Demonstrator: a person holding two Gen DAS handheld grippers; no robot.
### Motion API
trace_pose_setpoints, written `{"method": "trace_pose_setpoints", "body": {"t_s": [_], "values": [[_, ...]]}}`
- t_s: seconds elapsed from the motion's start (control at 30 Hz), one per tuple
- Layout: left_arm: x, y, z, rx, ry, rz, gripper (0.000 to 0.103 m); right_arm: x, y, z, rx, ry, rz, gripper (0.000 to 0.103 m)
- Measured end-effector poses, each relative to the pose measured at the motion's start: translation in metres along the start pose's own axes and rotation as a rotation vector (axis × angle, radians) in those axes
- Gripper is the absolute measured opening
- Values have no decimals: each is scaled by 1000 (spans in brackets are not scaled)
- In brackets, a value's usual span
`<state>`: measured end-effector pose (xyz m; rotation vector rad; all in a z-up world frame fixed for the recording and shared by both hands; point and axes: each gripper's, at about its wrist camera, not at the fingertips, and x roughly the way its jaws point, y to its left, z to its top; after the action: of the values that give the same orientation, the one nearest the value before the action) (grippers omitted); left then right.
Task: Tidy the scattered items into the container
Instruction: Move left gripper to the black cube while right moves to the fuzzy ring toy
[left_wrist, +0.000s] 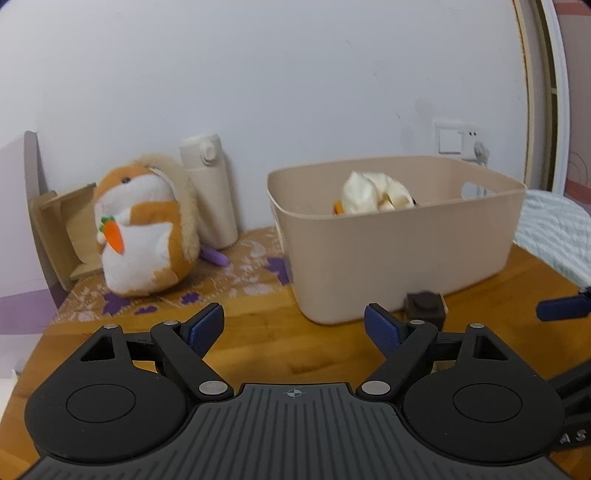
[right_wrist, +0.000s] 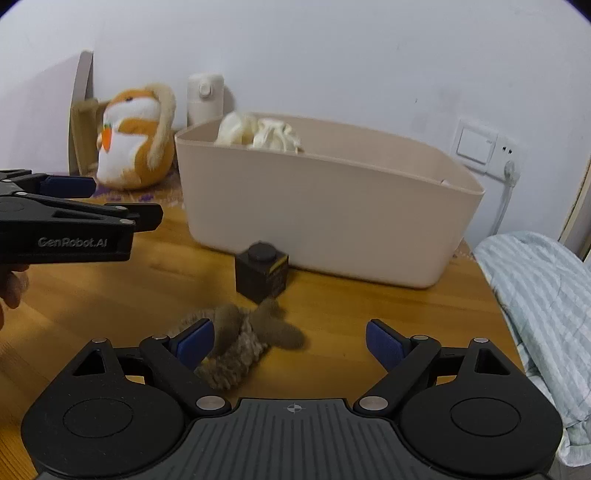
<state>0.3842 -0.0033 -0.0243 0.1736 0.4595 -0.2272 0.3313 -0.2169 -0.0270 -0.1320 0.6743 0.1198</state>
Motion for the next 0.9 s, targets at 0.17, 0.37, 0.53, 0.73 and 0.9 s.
{"method": "trace_pose_setpoints", "body": {"t_s": [0.17,0.37,0.53,0.73,0.9], "values": [[4,-9,-4,0,23,-49,85,10,-6,-6,13,34,-19,90],[7,-22,-6,16,28,-80,85,17,-23,-13,41,71,-73,90],[8,-25,-7,21,21,-71,85,17,-41,-14,82,76,-98,90],[6,-14,-4,-29,4,-6,85,9,-34,-7,85,43,-20,90],[7,-7,-7,-39,20,19,85,18,-6,-3,15,58,19,91]]}}
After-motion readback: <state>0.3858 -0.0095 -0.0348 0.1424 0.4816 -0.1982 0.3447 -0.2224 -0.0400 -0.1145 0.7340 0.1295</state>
